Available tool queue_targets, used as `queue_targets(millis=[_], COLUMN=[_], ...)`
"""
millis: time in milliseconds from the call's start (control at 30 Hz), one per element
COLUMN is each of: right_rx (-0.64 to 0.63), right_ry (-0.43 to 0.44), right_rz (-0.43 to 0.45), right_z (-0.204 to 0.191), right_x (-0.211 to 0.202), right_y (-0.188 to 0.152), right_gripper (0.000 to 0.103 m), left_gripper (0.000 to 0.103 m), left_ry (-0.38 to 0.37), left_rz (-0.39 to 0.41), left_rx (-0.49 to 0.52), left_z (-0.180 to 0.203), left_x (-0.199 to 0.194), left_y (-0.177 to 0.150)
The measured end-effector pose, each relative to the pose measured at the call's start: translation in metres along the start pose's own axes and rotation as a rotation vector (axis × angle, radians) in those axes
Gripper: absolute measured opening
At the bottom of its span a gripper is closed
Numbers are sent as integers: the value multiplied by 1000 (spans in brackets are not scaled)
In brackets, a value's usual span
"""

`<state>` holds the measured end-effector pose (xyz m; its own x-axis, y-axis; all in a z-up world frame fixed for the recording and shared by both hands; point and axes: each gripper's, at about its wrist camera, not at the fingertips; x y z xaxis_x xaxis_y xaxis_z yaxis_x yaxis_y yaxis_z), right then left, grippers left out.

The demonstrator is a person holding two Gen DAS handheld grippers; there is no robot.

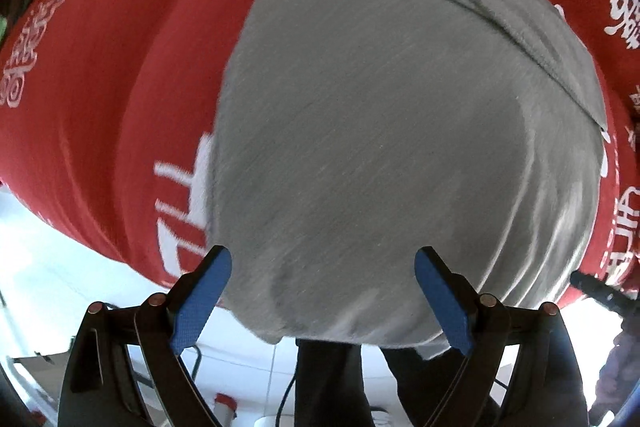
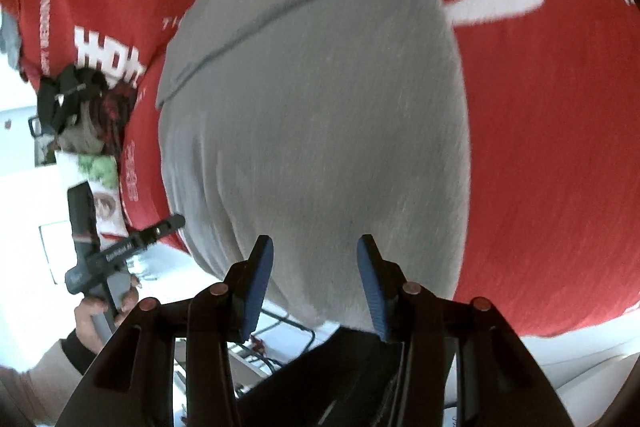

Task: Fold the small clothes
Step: 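Grasp the sweatshirt hem with both grippers and lift it up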

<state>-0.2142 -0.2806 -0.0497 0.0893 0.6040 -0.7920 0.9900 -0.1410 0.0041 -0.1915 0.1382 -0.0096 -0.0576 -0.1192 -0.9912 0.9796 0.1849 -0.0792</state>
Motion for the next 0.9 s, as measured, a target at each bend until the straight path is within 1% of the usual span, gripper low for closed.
queue_targets(millis=[100, 200, 267, 367, 433, 500, 533, 567, 633, 667, 700, 733, 767, 800, 833, 867, 900], right_rx=[-5, 31, 55, 73, 75, 76, 74, 69, 54, 56, 63, 68, 74, 88, 110, 131, 154], right_ry=[0, -11, -36, -83, -126, -169, -180, -186, -178, -171, -150, -125, -94, -66, -34, -6, 30], right_rz=[-22, -42, -61, -87, -103, -113, -105, -89, -47, -47, -52, -48, -41, -37, -35, -34, -20], right_z=[-2, 6, 15, 26, 34, 40, 42, 44, 46, 42, 42, 42, 41, 36, 34, 34, 30], right_x=[9, 23, 34, 49, 59, 67, 69, 70, 72, 76, 80, 82, 83, 83, 83, 81, 78], right_y=[-23, -51, -67, -90, -103, -109, -110, -111, -108, -105, -103, -103, -103, -103, -102, -102, -100], right_gripper=[47, 47, 47, 47, 47, 47, 47, 47, 47, 49, 49, 49, 48, 45, 34, 16, 6], left_gripper=[93, 93, 93, 93, 93, 93, 98, 99, 99, 99, 94, 84, 78, 61, 37, 22, 12], left_ry=[-19, -21, -23, -67, -94, -129, -139, -139, -153, -161, -170, -183, -201, -211, -232, -245, -278], left_rz=[-10, -28, -56, -95, -123, -156, -165, -168, -169, -170, -165, -163, -169, -172, -179, -183, -195], left_rx=[8, 16, 8, -4, -8, 2, 7, 10, 10, 5, 4, 6, 6, 12, 28, 39, 50], left_z=[-24, -45, -51, -60, -62, -61, -59, -51, -49, -51, -51, -51, -51, -51, -50, -50, -50], left_x=[8, 23, 36, 51, 63, 74, 78, 81, 85, 86, 84, 83, 80, 78, 75, 73, 70], left_y=[-12, -25, -31, -42, -57, -63, -64, -67, -64, -67, -70, -75, -74, -76, -78, -81, -84])
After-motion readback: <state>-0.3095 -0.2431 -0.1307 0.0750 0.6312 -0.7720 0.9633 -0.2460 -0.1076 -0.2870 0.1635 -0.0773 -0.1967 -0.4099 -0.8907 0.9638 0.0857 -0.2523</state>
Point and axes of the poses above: each gripper's, at about its wrist camera, not at the fingertips, and x roughly the way its jaws point, z to its right, y to its top, and after that the axes turned 12 degrees about -x, right-handed
